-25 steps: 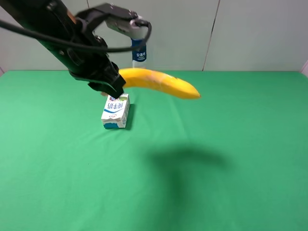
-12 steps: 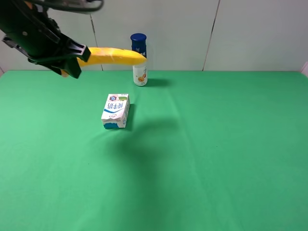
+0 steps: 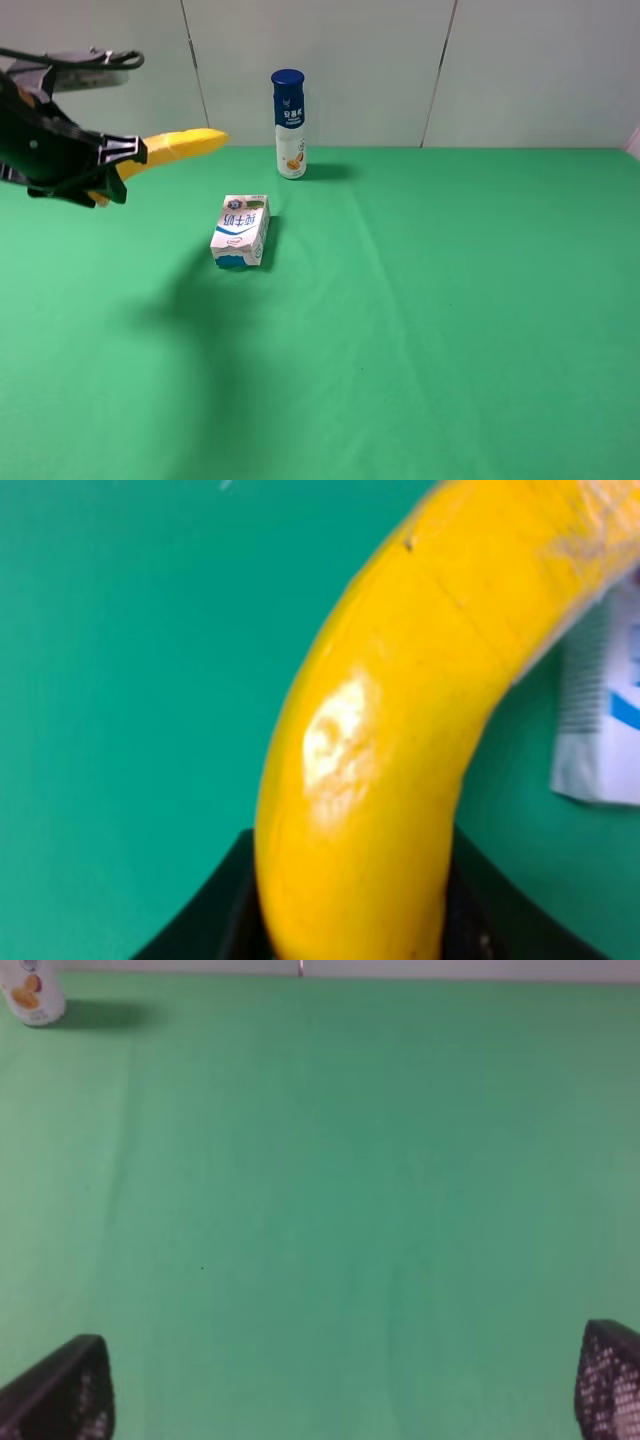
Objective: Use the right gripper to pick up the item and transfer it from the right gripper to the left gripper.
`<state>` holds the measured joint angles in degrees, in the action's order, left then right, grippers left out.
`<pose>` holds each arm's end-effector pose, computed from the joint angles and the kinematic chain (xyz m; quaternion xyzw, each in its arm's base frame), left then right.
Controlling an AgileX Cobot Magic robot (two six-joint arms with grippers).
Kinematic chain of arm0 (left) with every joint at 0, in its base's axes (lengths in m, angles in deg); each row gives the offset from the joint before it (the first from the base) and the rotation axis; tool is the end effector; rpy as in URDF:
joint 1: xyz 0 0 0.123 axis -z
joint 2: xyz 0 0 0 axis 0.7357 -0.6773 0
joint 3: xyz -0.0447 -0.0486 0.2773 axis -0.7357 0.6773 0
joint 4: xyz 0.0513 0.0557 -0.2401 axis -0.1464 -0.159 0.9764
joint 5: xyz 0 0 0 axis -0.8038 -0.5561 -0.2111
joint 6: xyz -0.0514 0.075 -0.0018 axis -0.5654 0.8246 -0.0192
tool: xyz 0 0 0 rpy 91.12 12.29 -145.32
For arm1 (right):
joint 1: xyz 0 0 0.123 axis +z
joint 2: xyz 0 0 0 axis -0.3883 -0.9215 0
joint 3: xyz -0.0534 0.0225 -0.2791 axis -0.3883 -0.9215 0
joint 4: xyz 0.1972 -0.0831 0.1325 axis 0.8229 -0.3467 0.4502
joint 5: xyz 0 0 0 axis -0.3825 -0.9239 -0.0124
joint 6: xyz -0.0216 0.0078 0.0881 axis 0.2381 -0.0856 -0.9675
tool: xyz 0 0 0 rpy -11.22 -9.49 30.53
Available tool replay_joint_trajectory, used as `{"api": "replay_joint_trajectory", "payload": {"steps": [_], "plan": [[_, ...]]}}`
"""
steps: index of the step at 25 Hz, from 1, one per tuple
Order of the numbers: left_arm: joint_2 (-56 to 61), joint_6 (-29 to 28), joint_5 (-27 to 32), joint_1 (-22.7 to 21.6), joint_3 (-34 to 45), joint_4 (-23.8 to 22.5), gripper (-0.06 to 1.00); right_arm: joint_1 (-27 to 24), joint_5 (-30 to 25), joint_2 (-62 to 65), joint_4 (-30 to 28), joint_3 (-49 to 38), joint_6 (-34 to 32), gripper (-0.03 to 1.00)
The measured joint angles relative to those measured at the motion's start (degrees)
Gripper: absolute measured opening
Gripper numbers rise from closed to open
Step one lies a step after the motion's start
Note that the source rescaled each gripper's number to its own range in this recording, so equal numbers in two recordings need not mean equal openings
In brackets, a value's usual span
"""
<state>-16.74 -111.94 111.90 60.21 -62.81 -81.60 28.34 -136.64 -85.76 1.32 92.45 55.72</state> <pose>0.2847 -0.0621 0.2191 -0.0511 0.9577 -0.0622 0.2762 -0.0035 0.0026 0.2777 -0.0669 0.8420 0.0275 0.5346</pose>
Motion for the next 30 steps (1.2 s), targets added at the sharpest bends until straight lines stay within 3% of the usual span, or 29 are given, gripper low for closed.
{"api": "replay_joint_trajectory", "payload": {"steps": [13, 21, 30], "plan": [[-1.6, -11.5, -14.3, -8.2, 11.6, 0.1, 0.00, 0.0, 0.0, 0.0, 0.0, 0.0, -0.1, 1.00], [-10.1, -13.8, -17.0, -8.3, 12.0, 0.6, 0.00, 0.0, 0.0, 0.0, 0.0, 0.0, -0.1, 1.00], [-10.5, -13.8, -17.7, -8.3, 12.0, 0.8, 0.00, 0.0, 0.0, 0.0, 0.0, 0.0, -0.1, 1.00]]}}
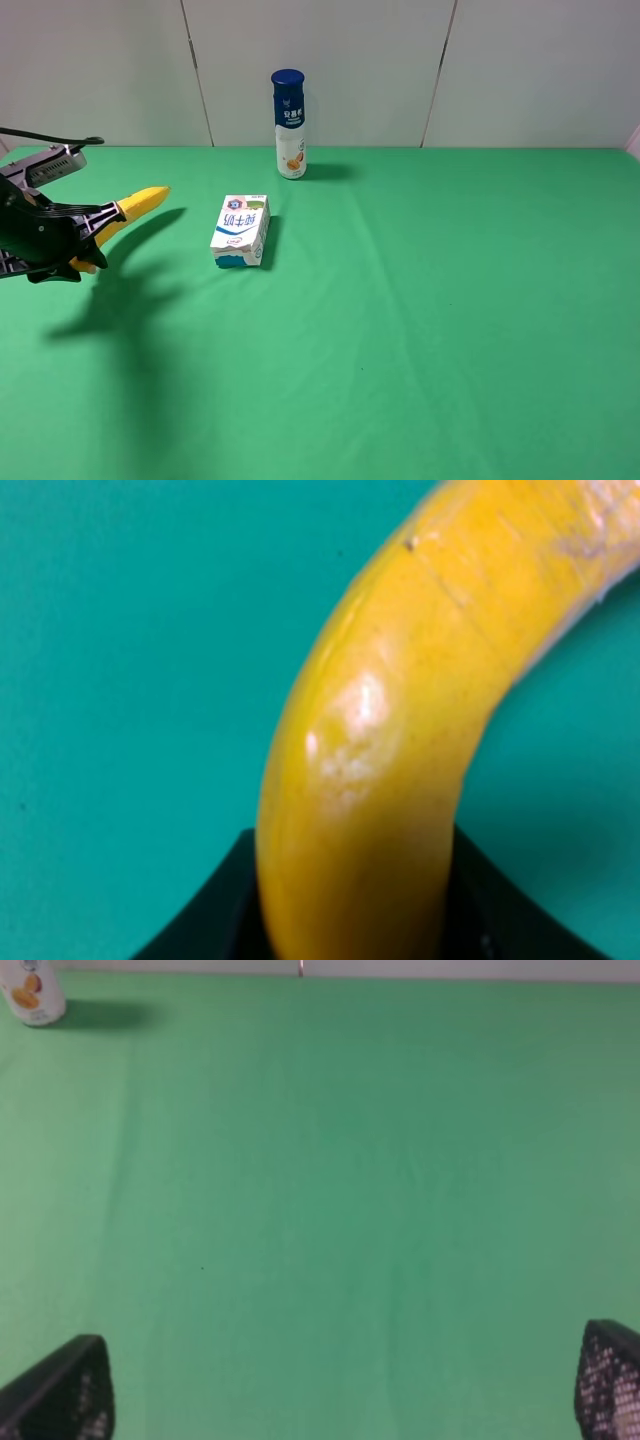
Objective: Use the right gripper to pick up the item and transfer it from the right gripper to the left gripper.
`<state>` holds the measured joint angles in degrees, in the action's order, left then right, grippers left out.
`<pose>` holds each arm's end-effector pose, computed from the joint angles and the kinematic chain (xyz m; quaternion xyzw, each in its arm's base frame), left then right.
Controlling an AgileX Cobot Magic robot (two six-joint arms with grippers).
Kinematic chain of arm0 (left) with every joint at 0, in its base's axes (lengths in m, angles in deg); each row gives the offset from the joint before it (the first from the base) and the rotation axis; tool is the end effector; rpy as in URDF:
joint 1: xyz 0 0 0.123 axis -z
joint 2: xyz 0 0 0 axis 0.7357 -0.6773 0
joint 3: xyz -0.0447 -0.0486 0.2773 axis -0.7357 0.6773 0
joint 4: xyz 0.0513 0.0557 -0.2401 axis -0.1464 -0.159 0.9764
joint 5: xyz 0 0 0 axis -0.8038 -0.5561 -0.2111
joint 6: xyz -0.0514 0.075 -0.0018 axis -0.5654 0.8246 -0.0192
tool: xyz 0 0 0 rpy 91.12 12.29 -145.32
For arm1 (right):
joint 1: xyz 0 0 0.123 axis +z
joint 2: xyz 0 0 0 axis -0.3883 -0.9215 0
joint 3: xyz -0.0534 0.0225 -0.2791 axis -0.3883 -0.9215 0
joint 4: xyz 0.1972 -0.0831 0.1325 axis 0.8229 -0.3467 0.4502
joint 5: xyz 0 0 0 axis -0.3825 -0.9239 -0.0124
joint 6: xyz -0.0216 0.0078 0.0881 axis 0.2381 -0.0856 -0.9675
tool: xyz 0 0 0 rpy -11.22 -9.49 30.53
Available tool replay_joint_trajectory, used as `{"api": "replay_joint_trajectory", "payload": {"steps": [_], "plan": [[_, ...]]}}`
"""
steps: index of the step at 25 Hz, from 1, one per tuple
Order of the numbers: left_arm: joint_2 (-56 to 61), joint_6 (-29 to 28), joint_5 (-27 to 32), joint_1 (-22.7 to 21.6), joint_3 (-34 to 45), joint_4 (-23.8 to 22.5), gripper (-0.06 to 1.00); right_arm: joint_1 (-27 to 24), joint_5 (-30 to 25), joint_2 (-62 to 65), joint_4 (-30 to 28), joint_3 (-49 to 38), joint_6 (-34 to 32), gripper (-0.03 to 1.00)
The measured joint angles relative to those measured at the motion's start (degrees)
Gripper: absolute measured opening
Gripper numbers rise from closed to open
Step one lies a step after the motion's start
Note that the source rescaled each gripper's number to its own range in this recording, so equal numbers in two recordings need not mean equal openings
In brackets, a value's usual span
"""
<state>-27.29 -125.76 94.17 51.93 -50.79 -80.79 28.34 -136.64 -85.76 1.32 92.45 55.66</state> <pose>0.2754 -0.0213 0.1294 -0.2368 0.9410 -0.0737 0.2302 -0.0035 0.0026 0.2777 -0.0664 0.8421 0.0278 0.5345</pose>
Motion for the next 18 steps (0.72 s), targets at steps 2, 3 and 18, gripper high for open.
{"api": "replay_joint_trajectory", "payload": {"steps": [2, 3, 18], "plan": [[0.0, 0.0, 0.0, 0.0, 0.0, 0.0, 0.00, 0.0, 0.0, 0.0, 0.0, 0.0, 0.0, 1.00], [0.0, 0.0, 0.0, 0.0, 0.0, 0.0, 0.00, 0.0, 0.0, 0.0, 0.0, 0.0, 0.0, 1.00], [-0.1, 0.0, -1.8, 0.0, 0.0, 0.0, 0.99, 0.0, 0.0, 0.0, 0.0, 0.0, 0.0, 1.00]]}}
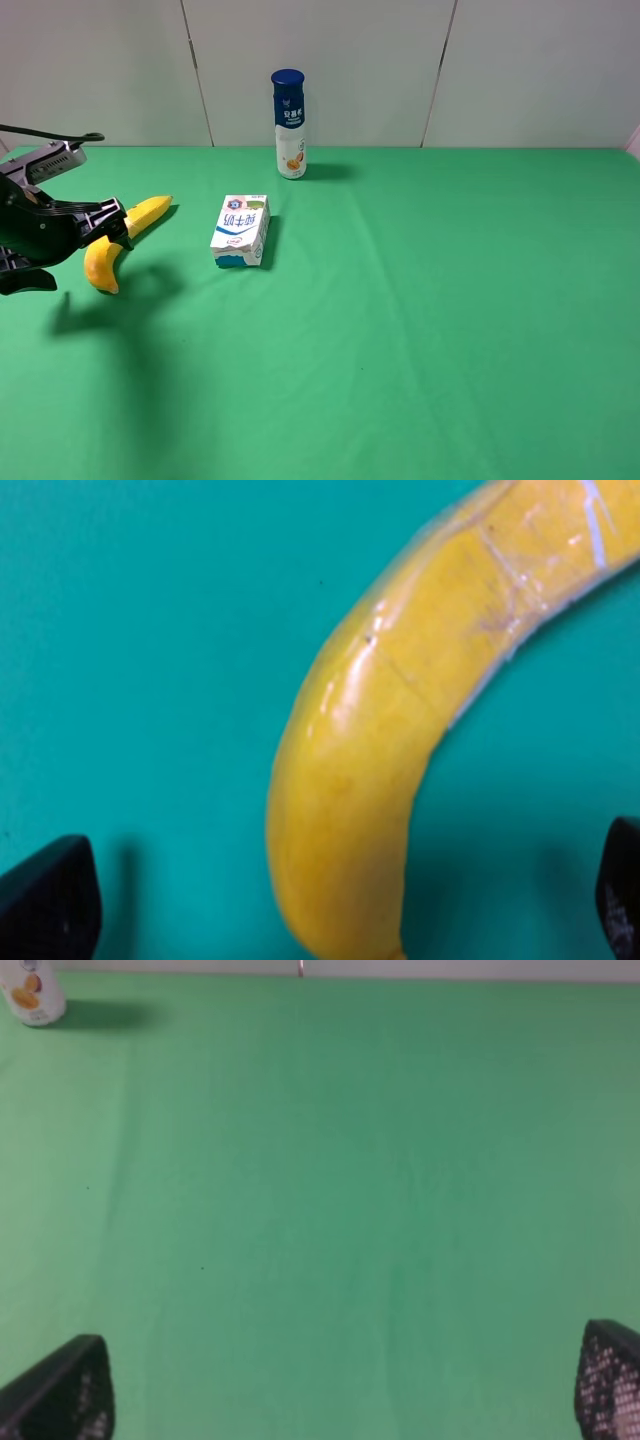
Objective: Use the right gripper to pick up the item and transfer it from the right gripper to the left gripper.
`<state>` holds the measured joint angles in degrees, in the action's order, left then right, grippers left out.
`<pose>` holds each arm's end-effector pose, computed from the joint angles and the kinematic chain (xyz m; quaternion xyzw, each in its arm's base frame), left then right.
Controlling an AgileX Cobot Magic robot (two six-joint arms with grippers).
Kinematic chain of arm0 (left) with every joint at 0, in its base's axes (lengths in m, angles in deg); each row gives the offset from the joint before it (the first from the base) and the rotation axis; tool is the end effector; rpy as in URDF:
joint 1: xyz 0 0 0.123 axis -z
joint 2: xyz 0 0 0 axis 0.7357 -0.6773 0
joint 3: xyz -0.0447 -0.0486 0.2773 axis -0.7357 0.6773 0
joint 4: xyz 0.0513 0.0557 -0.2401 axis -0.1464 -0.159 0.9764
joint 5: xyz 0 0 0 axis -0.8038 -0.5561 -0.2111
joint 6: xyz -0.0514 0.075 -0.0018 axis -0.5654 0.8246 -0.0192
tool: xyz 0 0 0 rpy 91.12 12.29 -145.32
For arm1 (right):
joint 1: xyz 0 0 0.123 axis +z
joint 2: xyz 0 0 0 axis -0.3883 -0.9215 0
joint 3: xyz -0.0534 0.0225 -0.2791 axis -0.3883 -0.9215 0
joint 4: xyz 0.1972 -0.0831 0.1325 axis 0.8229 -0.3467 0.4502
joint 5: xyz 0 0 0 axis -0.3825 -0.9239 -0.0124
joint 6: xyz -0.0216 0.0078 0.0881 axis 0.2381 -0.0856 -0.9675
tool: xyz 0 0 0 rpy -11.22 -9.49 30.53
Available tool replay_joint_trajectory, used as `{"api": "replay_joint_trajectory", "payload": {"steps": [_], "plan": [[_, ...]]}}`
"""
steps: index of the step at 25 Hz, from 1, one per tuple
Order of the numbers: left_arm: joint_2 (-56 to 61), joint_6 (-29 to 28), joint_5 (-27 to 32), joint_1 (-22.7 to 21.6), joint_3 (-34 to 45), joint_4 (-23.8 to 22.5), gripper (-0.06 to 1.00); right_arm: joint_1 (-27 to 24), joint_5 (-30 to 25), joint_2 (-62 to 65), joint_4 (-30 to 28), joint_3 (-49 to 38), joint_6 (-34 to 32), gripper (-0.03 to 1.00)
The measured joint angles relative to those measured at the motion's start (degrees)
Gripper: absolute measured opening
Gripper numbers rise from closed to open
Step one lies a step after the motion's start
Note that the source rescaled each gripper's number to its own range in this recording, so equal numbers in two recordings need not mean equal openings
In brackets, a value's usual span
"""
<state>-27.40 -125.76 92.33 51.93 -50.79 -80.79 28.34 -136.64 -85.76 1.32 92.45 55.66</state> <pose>0.2780 -0.0217 0.1303 -0.2356 0.9374 -0.0791 0.2438 -0.0035 0.0026 0.2777 -0.0664 0.8421 0.0278 0.5345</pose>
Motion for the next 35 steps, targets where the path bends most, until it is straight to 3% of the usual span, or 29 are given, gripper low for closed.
{"api": "replay_joint_trajectory", "payload": {"steps": [7, 11, 27, 35], "plan": [[0.0, 0.0, 1.1, 0.0, -0.3, 0.0, 1.00, 0.0, 0.0, 0.0, 0.0, 0.0, 0.0, 1.00], [2.0, 1.5, 7.7, 0.0, -2.1, 0.0, 1.00, 0.0, 0.0, 0.0, 0.0, 0.0, -0.1, 1.00], [27.7, 24.8, 36.9, 0.0, -9.6, -0.1, 1.00, 0.0, 0.0, 0.0, 0.0, 0.0, -0.2, 1.00], [43.5, 28.4, 50.3, 0.0, -11.0, -0.1, 1.00, 0.0, 0.0, 0.0, 0.0, 0.0, -0.2, 1.00]]}}
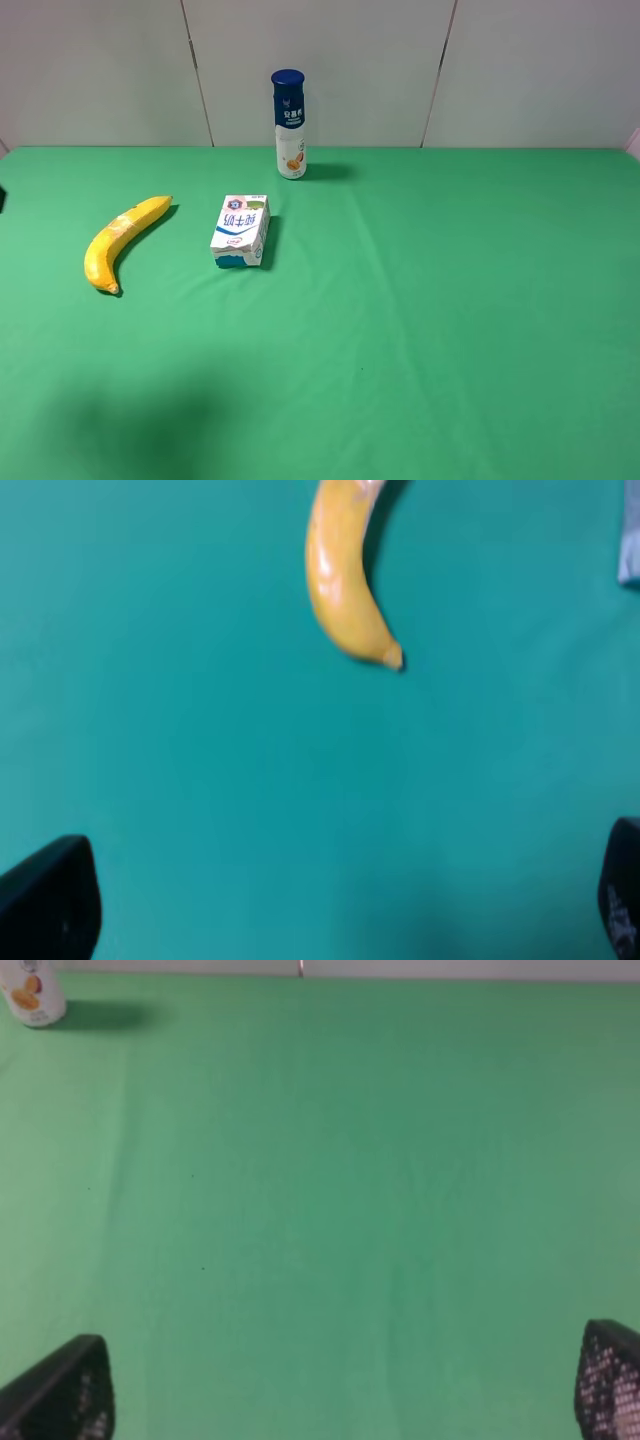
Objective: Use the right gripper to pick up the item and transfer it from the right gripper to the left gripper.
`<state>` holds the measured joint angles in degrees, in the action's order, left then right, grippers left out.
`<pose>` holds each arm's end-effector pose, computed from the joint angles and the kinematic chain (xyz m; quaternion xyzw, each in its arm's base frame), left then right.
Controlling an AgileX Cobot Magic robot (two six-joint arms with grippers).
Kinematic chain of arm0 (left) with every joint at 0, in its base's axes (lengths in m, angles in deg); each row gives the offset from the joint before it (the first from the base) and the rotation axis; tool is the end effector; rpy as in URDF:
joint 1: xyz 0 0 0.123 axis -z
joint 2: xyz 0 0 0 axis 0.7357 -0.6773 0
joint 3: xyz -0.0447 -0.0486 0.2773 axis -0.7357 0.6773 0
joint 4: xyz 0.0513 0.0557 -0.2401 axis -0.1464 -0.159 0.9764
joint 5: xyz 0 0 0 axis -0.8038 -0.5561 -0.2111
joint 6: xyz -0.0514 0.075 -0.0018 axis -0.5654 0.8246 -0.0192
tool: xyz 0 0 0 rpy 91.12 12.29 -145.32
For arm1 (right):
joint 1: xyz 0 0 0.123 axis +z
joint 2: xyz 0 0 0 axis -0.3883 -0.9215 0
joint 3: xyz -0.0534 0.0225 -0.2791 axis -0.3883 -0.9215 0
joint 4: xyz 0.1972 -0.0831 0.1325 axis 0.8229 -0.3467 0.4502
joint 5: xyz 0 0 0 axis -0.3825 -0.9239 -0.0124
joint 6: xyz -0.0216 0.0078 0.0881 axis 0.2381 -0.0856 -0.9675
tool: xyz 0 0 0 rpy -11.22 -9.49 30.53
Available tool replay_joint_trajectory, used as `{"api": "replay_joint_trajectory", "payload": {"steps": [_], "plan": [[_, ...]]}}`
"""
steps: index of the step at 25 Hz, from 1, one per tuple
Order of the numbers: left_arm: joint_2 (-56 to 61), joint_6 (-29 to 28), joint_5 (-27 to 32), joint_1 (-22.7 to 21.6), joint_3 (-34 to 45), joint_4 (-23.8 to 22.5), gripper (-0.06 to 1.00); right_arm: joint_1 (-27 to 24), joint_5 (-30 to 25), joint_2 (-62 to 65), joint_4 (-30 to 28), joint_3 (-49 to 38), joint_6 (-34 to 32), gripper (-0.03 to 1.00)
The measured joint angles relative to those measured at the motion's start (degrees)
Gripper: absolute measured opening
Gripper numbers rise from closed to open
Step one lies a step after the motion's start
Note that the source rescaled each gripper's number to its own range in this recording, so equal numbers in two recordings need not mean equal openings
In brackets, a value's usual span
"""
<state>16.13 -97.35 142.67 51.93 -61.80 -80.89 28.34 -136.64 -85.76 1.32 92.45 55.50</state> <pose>0.1607 -0.0085 0.3195 -0.0159 0.9561 -0.0031 0.2926 -0.0035 0.0026 0.2777 -0.0653 0.8422 0.0285 0.5345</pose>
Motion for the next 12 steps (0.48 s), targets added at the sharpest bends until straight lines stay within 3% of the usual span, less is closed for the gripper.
{"api": "replay_joint_trajectory", "payload": {"steps": [5, 12], "plan": [[10.6, 0.3, 7.5, 0.0, 0.2, -0.1, 1.00, 0.0, 0.0, 0.0, 0.0, 0.0, 0.0, 1.00], [29.4, 3.5, 9.9, 2.8, 9.3, -0.1, 1.00, 0.0, 0.0, 0.0, 0.0, 0.0, 0.0, 1.00]]}}
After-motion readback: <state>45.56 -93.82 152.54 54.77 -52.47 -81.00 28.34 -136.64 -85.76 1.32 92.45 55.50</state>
